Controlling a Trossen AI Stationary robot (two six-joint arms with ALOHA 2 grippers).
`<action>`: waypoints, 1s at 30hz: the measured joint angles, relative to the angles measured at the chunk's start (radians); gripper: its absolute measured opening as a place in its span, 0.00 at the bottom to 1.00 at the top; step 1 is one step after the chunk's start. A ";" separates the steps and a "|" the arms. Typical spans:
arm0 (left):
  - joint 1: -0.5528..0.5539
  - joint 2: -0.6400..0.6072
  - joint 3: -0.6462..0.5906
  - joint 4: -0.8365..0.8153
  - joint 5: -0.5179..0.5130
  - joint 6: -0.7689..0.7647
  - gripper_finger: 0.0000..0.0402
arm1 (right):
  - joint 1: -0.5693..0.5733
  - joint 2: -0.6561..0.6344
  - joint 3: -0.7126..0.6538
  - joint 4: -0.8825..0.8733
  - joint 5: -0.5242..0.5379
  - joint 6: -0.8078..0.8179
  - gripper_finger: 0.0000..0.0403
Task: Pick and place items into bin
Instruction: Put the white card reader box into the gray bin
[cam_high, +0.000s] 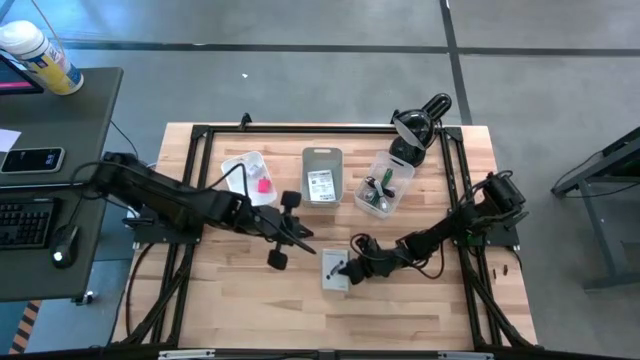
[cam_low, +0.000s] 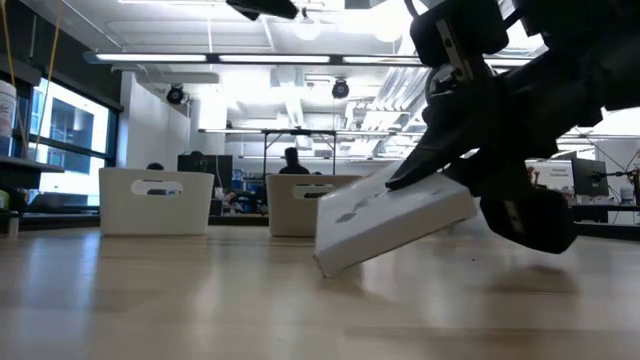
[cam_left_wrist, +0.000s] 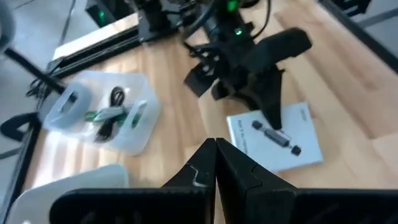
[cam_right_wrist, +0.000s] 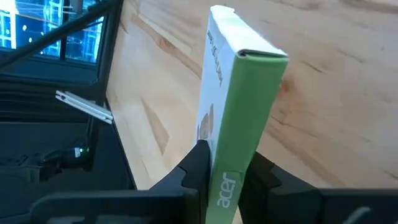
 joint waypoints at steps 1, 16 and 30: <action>0.000 -0.010 0.000 -0.018 -0.009 0.000 0.00 | 0.000 0.001 0.000 0.007 0.005 -0.002 0.12; 0.000 -0.063 0.000 -0.158 -0.079 -0.024 0.00 | -0.044 -0.092 0.000 0.050 0.041 -0.128 0.11; 0.000 -0.063 0.000 -0.209 -0.081 -0.028 0.00 | -0.163 -0.310 0.002 0.035 0.040 -0.355 0.10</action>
